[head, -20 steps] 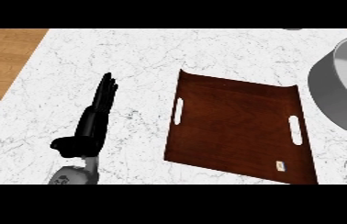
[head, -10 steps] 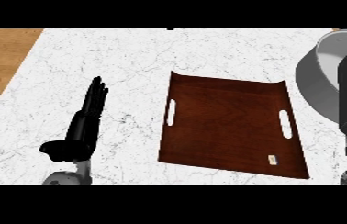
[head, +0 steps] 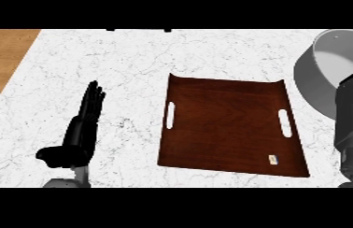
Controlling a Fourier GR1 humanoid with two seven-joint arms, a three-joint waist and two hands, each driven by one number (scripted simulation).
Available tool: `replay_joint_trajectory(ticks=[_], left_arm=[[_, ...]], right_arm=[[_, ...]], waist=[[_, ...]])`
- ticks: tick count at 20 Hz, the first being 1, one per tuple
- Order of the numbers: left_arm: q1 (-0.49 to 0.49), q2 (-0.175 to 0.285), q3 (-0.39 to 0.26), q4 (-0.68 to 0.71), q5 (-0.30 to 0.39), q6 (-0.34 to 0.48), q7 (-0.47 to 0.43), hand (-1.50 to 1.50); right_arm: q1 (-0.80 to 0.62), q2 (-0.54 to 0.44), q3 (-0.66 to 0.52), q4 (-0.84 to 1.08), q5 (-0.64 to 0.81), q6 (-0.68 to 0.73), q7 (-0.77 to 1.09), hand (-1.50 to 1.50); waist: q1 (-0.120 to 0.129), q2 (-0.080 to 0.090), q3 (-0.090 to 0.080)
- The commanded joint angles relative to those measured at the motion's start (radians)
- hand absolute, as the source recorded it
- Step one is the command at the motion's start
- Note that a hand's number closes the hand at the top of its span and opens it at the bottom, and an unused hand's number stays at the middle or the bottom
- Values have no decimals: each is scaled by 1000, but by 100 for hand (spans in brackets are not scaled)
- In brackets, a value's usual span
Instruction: Pick the bell pepper from the tray and place it in the pot
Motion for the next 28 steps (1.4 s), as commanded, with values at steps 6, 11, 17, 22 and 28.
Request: replay_joint_trajectory(ticks=[6, 11, 17, 22, 28], left_arm=[[21, -14, 5, 34, 0, -5, -51, 0], [-15, 0, 4, -16, -2, 2, 41, 0], [19, -7, 1, -22, 6, -5, 16, 0], [13, -23, -8, -33, -15, 24, 37, 0], [25, 0, 27, 5, 5, -14, -6, 0]], right_arm=[[35, 99, -192, -21, -128, -156, 175, -150], [63, 159, -146, -186, -123, -432, 21, -150], [113, 215, -142, -364, -151, -766, -101, -150], [195, 286, -141, -447, -168, -930, -71, -150], [342, 288, -44, -524, -233, -993, -39, -150]], waist=[[-7, -2, -1], [-10, -8, 0], [-9, -9, 0], [-15, -13, -1], [-27, -16, -3]])
